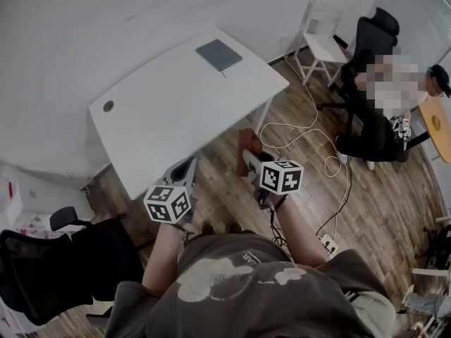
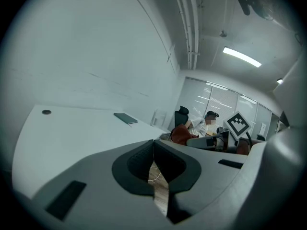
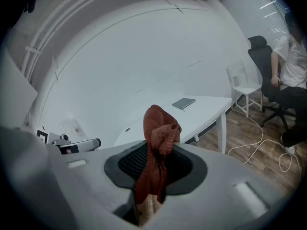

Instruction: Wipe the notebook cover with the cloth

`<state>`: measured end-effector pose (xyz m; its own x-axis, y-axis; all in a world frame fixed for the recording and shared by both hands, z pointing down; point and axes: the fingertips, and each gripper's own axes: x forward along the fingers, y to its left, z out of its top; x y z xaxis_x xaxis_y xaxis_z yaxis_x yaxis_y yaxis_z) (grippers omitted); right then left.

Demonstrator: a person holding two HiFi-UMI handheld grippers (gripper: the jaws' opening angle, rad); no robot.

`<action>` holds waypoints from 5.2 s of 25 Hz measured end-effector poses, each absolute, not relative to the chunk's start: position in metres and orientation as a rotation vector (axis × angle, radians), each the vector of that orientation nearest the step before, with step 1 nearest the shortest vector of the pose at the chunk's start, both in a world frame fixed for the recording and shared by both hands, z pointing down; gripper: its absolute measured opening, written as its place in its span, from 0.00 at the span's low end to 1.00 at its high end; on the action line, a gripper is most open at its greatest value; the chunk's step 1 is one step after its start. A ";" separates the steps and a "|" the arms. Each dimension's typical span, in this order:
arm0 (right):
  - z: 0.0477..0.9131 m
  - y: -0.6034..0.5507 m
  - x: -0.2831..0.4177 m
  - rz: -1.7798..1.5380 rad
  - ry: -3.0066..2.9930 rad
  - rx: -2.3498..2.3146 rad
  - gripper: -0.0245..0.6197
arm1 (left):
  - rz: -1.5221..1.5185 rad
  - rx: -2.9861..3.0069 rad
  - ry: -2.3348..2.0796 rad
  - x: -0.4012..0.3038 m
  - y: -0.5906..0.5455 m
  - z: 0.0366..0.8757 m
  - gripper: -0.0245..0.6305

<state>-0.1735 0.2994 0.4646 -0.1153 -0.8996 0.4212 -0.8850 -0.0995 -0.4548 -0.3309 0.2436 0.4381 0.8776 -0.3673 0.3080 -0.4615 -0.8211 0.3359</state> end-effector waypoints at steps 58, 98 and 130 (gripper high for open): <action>0.511 0.091 -0.012 -1.238 2.042 -2.084 0.20 | 0.395 2.530 -0.593 -0.173 0.022 0.489 0.04; 0.518 -0.100 0.077 -1.266 2.343 -1.904 0.20 | 0.243 2.340 -0.972 -0.137 -0.111 0.505 0.04; 0.545 -0.257 0.169 -1.350 2.731 -1.426 0.20 | 0.350 2.159 -1.232 0.020 -0.165 0.545 0.04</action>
